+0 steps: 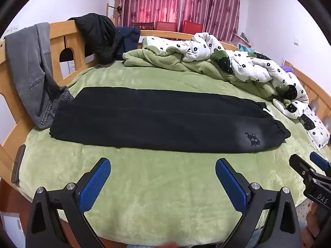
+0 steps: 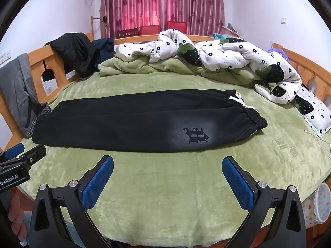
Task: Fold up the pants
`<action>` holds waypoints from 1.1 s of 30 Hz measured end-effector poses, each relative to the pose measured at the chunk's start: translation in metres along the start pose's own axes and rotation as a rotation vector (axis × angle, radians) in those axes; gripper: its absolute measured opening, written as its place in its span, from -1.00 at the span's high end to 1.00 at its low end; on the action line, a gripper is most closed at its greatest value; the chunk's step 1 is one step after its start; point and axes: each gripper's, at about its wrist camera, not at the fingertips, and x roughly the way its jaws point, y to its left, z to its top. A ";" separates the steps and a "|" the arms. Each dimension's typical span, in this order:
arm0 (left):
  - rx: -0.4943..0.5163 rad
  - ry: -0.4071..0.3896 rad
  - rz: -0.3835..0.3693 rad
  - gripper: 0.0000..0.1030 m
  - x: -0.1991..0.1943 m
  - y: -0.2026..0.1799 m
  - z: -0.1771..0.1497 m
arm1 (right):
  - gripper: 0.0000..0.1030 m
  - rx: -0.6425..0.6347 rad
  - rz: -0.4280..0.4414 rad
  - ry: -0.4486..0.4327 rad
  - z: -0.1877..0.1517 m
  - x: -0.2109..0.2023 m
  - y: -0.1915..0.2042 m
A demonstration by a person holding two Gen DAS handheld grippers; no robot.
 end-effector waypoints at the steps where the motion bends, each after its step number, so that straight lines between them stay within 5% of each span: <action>1: -0.019 -0.018 -0.020 -0.97 0.000 0.001 0.000 | -0.99 0.000 0.002 0.001 0.000 0.000 0.000; 33: 0.005 0.007 0.006 -0.98 0.001 0.000 -0.002 | -0.99 0.008 0.014 0.018 -0.001 0.003 0.004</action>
